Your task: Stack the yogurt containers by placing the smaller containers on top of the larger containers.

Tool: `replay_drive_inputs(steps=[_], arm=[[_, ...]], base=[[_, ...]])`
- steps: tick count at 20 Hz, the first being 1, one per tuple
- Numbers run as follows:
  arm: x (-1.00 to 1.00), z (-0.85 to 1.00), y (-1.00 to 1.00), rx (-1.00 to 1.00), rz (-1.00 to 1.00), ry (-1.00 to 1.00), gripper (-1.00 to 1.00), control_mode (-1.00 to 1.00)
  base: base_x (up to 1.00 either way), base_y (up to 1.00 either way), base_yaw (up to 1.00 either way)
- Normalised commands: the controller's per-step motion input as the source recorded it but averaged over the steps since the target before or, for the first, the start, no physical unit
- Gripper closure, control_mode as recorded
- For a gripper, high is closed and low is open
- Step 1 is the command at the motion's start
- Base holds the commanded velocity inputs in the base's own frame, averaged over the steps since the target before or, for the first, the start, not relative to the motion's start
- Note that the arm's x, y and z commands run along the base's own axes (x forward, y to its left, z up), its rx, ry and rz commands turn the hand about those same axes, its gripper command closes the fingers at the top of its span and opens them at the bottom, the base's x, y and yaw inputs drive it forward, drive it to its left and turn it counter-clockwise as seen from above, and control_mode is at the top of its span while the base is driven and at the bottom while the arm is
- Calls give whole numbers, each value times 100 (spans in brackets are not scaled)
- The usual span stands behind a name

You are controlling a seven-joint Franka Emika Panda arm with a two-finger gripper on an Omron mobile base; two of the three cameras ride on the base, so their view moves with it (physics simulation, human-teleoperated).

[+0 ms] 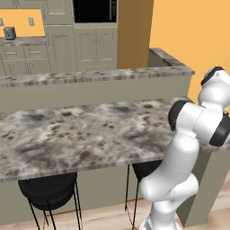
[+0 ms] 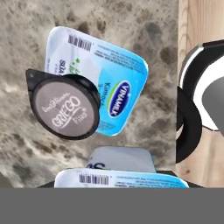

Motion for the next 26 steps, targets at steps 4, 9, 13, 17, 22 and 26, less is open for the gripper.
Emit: replay_drive_inputs(steps=[4, 9, 13, 17, 22, 26], arm=[[15, -11, -7, 1, -1, 0, 100, -100], [11, -12, -13, 3, -2, 0, 100, -100], [15, -15, -11, 2, -1, 0, 100, -100], [18, -14, -2, 1, -1, 0, 100, -100], [17, -10, -1, 0, -1, 0, 100, -100], [10, -5, -4, 1, -1, 0, 100, -100]], base=[[0, 0, 0], [0, 0, 0], [0, 0, 0], [0, 0, 0], [0, 0, 0], [0, 0, 0]])
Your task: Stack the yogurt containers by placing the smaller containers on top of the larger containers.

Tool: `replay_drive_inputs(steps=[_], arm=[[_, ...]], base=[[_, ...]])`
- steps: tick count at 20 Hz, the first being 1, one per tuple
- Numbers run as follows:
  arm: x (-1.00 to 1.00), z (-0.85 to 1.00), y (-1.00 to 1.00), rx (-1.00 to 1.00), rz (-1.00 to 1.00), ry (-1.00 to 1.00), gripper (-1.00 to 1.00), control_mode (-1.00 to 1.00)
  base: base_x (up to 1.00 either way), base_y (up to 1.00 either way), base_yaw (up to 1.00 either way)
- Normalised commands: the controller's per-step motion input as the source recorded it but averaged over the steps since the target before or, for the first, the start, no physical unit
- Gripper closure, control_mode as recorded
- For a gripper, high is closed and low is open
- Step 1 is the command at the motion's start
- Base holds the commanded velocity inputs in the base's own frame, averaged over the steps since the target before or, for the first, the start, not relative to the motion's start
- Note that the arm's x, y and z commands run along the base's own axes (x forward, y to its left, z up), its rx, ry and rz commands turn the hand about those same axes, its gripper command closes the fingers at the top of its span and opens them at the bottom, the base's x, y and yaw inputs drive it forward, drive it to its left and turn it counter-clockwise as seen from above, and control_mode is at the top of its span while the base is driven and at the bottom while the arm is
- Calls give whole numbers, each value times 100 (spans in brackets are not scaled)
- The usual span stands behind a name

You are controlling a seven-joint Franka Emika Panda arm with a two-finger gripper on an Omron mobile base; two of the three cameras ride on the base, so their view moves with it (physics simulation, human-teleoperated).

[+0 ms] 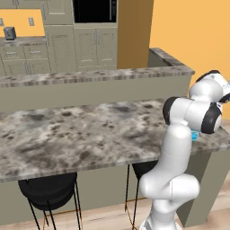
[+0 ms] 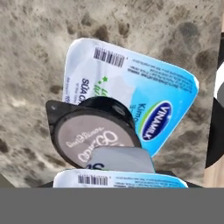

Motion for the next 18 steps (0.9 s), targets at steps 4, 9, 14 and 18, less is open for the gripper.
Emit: replay_drive_inputs(steps=[4, 9, 14, 18], arm=[[11, -3, -1, 1, -1, 1, 100, -100], [12, -5, 0, 0, -2, 2, 100, -100], [12, -6, 0, 0, -2, 4, 100, -100], [11, -8, 0, 0, -2, 4, 100, -100]], base=[[0, 0, 0], [0, 0, 0], [0, 0, 0], [0, 0, 0]])
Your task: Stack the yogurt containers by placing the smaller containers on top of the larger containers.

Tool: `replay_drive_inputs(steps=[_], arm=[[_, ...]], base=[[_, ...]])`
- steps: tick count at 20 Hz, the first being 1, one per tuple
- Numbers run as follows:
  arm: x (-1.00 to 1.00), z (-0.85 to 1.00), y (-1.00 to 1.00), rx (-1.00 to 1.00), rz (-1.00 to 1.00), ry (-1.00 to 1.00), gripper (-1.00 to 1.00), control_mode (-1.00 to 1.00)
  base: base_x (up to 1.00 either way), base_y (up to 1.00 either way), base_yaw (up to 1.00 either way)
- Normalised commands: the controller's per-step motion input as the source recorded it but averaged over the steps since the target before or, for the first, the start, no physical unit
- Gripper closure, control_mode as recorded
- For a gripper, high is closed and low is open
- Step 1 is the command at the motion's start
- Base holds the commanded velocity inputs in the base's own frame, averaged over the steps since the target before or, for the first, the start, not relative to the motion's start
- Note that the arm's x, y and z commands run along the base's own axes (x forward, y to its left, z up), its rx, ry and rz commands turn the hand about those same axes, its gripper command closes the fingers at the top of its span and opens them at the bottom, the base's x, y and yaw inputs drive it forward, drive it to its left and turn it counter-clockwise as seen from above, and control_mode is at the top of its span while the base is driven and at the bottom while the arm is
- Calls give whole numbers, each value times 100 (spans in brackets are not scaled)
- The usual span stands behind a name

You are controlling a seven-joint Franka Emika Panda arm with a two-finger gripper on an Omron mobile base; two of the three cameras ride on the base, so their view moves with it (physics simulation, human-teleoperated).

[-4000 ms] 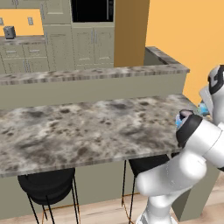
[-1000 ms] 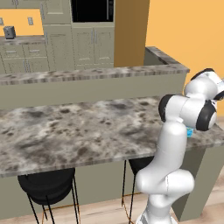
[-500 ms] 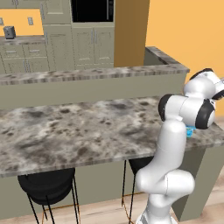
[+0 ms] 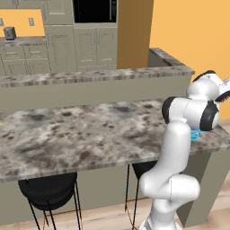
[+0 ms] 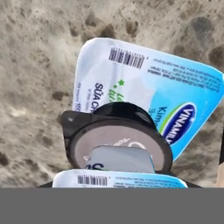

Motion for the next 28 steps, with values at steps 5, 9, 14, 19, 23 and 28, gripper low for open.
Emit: replay_drive_inputs(steps=[5, 9, 14, 19, 23, 28], arm=[[7, -9, 0, 0, -2, 4, 100, -100], [5, -7, 0, 0, -2, 3, 100, -100], [2, -5, 0, 0, -3, 2, 100, -100], [0, 0, 0, 0, -4, 1, -100, -100], [0, 0, 0, 0, -5, 0, -100, -100], [-7, 0, 0, 0, -6, 0, -100, -100]], base=[[0, 0, 0], [0, 0, 0], [0, 0, 0], [0, 0, 0], [0, 0, 0], [0, 0, 0]])
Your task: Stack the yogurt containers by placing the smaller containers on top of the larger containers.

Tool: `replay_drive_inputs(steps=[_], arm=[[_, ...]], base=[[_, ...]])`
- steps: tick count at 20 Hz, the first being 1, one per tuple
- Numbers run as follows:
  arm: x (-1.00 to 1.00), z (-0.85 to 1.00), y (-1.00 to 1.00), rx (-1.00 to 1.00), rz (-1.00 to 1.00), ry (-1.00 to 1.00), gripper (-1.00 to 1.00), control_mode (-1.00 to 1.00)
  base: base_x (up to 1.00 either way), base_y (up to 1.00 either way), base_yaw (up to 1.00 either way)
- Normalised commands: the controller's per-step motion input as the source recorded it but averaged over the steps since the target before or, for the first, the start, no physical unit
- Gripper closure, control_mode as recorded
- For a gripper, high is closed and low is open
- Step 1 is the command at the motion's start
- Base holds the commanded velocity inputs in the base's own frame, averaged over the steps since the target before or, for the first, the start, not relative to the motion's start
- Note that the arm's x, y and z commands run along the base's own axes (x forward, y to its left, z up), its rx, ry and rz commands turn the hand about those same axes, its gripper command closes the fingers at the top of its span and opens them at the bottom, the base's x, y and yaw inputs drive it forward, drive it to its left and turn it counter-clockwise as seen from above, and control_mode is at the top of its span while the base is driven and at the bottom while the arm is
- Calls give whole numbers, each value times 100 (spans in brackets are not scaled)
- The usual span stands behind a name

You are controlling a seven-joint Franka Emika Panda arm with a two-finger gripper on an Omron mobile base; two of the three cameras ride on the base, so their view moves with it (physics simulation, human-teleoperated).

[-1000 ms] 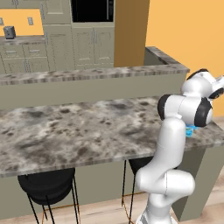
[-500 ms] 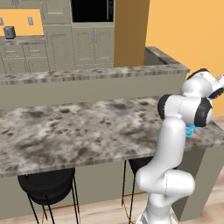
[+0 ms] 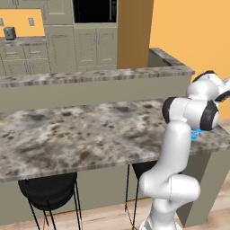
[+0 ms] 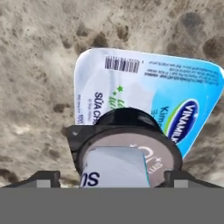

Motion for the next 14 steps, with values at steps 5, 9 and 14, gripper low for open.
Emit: replay_drive_inputs(steps=[5, 9, 14], arm=[[-27, 0, 0, 0, -9, 0, -100, -100], [-42, 26, 0, 0, -9, 0, -100, -100], [-57, 44, 2, 0, -10, 0, -100, -100]], base=[[0, 0, 0], [0, 0, 0], [0, 0, 0]])
